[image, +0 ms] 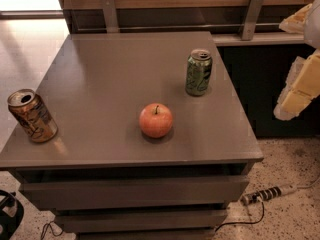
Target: Move green can near orange can
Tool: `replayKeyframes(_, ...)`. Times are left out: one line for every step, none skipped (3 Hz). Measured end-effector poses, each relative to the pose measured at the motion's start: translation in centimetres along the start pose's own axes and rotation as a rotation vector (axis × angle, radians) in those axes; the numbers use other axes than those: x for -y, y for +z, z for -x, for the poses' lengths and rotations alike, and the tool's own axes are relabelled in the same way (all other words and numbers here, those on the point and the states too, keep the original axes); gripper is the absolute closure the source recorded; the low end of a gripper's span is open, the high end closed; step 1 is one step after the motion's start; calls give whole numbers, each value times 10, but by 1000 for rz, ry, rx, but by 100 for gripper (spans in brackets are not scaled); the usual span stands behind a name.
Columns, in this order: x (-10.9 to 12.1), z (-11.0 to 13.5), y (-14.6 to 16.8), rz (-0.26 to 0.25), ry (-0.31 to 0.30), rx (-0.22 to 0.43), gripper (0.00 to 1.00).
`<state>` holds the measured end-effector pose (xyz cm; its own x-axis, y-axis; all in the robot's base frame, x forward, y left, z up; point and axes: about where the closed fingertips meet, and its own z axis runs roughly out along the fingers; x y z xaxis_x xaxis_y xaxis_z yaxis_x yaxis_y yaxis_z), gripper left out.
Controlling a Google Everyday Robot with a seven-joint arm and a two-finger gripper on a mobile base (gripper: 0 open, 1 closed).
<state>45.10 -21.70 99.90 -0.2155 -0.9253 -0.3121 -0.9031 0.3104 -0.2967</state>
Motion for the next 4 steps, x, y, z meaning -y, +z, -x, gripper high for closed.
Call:
replayKeyframes(20, -10, 9, 0, 112, 164, 0)
replayKeyframes(41, -12, 24, -11, 211, 351, 0)
replayKeyframes(59, 2, 43, -26, 269, 536, 0)
replayKeyframes(74, 19, 65, -35, 298, 674, 0)
